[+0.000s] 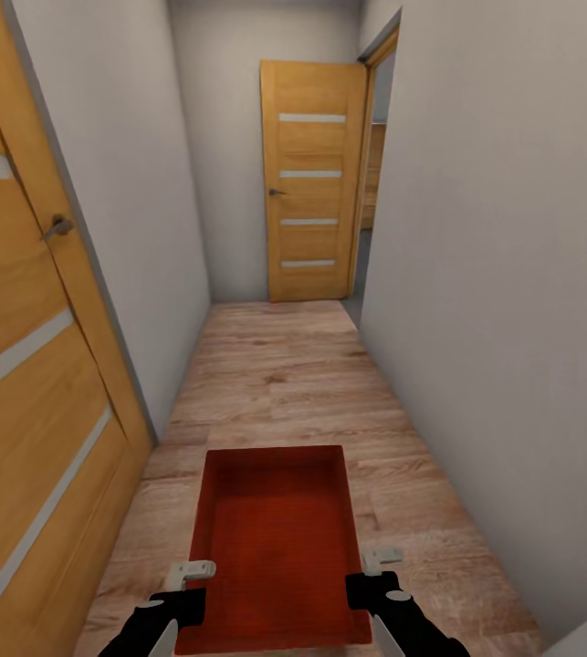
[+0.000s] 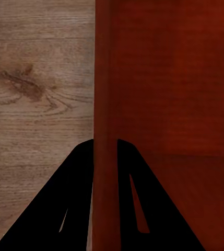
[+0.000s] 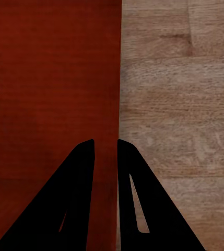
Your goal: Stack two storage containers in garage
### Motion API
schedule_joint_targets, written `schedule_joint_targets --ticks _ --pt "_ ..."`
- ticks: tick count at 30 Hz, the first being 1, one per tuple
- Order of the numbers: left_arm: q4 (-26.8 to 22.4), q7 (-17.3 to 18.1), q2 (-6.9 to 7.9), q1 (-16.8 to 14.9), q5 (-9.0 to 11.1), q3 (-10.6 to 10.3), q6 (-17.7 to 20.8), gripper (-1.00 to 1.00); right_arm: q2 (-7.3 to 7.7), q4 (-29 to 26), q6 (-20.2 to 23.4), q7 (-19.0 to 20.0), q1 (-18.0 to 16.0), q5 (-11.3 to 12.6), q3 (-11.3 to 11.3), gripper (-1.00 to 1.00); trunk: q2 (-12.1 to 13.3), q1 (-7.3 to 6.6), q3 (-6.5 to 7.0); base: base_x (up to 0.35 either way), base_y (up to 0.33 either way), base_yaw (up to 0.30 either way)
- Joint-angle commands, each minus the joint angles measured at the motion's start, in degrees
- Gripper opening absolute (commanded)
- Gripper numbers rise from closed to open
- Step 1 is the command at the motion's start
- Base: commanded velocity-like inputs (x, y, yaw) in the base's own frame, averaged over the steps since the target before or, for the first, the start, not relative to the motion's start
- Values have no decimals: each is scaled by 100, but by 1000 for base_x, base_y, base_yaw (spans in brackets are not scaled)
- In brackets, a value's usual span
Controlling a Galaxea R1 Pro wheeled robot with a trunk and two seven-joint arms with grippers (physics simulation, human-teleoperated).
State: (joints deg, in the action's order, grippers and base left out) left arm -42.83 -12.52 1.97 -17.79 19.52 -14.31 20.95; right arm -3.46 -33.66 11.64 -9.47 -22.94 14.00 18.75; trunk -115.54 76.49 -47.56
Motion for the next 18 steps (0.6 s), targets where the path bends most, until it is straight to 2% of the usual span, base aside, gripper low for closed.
schedule_joint_targets --ticks 1,18 --pt "-206 -56 5 -5 144 -56 -3 -100 4 0 22 -29 0 113 50 -100 -2 3 -6 343 0 0" --pt "-208 -53 5 -5 141 -55 -3 -100 4 0 22 -27 0 113 50 -100 -2 3 -6 343 0 0"
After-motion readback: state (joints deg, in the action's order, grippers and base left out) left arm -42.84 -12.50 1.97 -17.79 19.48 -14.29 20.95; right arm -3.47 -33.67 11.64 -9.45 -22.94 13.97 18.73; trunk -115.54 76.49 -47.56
